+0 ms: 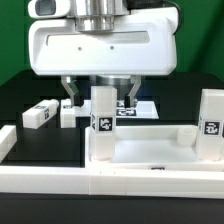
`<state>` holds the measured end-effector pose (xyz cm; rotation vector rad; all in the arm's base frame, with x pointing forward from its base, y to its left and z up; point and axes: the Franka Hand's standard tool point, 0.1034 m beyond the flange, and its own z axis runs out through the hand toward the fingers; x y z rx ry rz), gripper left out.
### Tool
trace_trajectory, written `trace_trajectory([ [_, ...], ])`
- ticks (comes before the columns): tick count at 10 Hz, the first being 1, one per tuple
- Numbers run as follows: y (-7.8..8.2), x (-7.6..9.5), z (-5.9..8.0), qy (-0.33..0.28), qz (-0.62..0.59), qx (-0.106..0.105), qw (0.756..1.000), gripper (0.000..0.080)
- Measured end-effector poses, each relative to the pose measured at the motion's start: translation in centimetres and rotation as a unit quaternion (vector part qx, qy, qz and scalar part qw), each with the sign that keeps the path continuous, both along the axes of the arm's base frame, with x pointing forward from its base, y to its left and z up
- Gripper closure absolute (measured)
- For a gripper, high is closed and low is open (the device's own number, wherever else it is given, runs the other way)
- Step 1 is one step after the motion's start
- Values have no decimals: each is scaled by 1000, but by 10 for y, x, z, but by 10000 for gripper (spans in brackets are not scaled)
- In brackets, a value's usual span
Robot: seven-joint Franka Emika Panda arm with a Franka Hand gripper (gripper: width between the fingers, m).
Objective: Assemble desk
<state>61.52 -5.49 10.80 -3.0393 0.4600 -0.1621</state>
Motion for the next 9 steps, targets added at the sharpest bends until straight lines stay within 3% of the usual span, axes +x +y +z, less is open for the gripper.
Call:
trace_trajectory([
  [5,2,0,-1,0,221,-45,974,150],
  [7,2,-1,-1,0,274,-52,960,150],
  [9,2,-1,-1,0,271,-51,961,402],
])
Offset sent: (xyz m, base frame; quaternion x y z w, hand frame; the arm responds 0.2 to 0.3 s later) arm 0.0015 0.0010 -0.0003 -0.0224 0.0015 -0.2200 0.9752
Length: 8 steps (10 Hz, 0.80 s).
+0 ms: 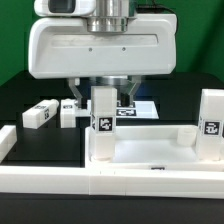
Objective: Assemble desk
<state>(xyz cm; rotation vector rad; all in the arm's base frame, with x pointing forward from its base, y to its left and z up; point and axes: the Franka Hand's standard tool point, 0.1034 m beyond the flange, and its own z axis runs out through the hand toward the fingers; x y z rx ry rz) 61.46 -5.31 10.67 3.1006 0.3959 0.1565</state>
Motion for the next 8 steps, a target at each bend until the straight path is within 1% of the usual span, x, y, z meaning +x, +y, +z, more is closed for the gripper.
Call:
trace_trajectory([
  [1,0,0,0,0,0,0,1000,402],
  [2,0,0,0,0,0,0,1000,512],
  [4,0,0,0,0,-10,1,1000,512],
  [5,-1,-1,0,1,-34,6,999,512],
  [7,-3,-2,0,6,-144,25,989,512],
  [8,-3,-3,-1,10,-184,31,982,512],
])
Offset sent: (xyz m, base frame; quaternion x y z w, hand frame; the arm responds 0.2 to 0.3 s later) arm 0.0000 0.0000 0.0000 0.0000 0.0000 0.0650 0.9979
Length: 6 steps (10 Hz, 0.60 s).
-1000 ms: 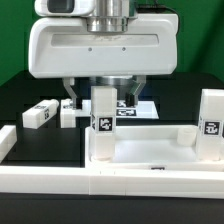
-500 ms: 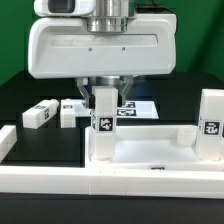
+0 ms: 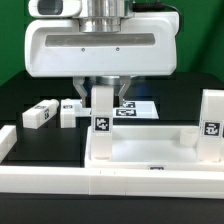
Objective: Assemble desk
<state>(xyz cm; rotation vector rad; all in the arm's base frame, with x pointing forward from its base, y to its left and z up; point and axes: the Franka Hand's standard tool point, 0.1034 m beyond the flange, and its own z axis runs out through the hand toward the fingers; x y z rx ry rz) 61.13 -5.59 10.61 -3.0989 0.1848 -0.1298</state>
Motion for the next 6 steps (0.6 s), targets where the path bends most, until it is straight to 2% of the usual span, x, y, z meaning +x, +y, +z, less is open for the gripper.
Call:
trace_trajectory([
  [1,-1,-1,0,4,-64,11,998,511],
  [3,-1,-1,-1,3,-161,20,987,511],
  [6,-1,-1,-1,9,-316,33,948,511],
])
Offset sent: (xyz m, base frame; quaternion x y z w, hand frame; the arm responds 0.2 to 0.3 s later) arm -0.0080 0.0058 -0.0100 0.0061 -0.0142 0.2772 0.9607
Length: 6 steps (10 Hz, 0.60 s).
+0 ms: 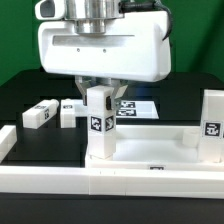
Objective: Assemble desk
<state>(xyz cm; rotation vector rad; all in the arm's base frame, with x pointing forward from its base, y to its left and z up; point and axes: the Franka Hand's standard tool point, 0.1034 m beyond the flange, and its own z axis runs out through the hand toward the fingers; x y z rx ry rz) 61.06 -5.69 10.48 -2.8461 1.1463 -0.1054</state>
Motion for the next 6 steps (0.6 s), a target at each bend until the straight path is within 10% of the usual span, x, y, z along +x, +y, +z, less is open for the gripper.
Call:
trace_trajectory([
  [6,0,-2,-1,14,-206,32,978,489],
])
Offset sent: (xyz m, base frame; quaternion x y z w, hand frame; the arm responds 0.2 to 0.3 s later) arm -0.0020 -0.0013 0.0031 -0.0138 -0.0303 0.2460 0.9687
